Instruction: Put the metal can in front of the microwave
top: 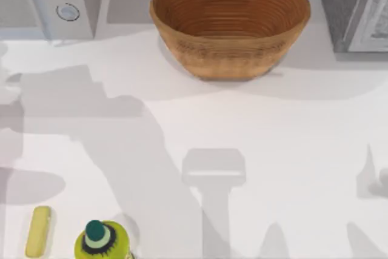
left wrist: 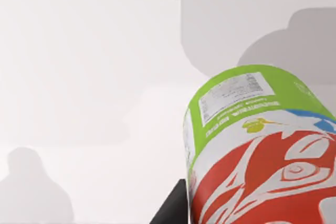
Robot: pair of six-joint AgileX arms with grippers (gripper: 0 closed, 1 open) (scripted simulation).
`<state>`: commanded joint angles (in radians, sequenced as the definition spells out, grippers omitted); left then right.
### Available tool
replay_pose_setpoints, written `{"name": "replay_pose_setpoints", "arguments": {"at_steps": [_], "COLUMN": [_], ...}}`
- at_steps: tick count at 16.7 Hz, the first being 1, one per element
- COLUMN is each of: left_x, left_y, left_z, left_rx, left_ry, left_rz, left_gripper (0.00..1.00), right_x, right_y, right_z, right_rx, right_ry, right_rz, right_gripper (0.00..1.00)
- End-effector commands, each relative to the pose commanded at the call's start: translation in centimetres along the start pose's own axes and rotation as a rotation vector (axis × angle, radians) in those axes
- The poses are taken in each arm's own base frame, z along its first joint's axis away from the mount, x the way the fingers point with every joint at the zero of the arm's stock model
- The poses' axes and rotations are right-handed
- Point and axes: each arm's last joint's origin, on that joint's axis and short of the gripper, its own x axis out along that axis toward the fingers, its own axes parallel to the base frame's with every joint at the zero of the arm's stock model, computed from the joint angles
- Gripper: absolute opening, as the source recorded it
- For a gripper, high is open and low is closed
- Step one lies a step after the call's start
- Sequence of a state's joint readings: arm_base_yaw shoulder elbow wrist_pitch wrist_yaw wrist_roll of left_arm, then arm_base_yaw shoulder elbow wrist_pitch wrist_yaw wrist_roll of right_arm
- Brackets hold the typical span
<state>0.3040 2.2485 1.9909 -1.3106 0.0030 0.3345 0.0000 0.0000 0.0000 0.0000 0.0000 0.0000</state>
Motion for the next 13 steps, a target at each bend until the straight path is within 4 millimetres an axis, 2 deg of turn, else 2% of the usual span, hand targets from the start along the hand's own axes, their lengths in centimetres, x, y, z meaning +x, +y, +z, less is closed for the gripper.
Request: {"name": "replay_pose_setpoints", "arguments": {"at_steps": [4,13], "left_x": [0.09,0.09], "left_y": [0.01,0.01], "left_z": [0.00,0.00], "left_rx": [0.000,0.000], "left_ry": [0.001,0.001], "left_rz": [0.000,0.000], "left_gripper": [0.00,0.68], "right_x": [0.00,0.00], "right_y": [0.00,0.00], "right_z": [0.00,0.00], "right_rx": [0.000,0.000], "right_ry": [0.000,0.000], "right_rz": [0.000,0.000], "right_gripper": [1.00,1.00]}}
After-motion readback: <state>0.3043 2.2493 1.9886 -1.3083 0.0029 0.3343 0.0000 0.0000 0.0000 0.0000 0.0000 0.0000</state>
